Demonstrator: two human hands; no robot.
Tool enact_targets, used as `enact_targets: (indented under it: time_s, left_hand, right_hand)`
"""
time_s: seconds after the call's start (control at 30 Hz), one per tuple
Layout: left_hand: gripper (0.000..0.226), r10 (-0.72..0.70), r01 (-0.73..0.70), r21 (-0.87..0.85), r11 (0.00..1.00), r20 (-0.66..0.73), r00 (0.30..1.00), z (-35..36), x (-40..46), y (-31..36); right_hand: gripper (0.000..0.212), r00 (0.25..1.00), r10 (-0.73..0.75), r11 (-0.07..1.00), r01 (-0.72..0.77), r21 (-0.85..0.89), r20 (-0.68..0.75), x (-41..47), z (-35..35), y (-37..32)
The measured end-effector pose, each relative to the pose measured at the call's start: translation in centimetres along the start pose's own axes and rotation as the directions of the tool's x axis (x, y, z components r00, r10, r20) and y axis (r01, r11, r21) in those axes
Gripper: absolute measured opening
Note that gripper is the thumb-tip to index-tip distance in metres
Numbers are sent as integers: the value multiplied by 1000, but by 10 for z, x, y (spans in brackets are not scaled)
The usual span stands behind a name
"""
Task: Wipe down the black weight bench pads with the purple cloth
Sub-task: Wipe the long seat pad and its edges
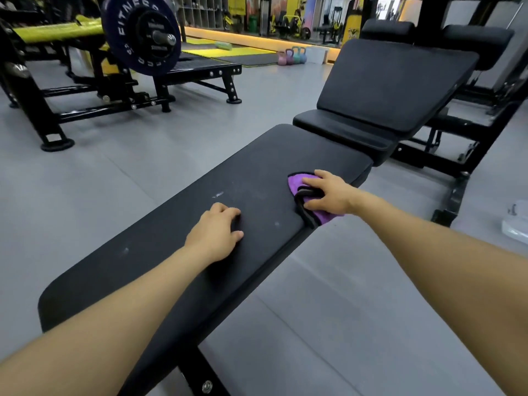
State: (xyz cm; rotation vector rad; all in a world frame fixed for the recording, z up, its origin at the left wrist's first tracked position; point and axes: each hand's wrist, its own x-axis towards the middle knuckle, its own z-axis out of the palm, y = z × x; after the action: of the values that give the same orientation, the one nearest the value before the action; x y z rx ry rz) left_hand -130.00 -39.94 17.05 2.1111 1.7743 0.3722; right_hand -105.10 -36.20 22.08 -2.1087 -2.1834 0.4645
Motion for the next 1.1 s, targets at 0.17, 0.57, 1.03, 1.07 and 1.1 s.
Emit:
enact_targets:
  time_s: [0.17,0.57,1.03,1.07,1.1]
  left_hand:
    - [47,59,-59,24,998,-11,998,5,-6,-7]
    - [49,63,-64,95,993,20,998,3,-12,-5]
    - [49,78,-82,127,989,40,996,-1,-9,-3]
    - [50,77,-82,121,989,42,996,-1,-10,-3]
    - [50,81,-85,120,989,40,996,-1,-10,-3]
  right_hand:
    - [52,980,39,999,-32,37,-193,-1,21,-33]
    - [37,951,-23,982,-36,-186,-308,-11,26,-25]
    - [39,955,-174,964,115,-239,-240,-26,45,-53]
    - [35,952,-82,973,13,-229,-296,-18,36,-39]
    - [31,936,21,979,-90,-181,-351,-13,29,-30]
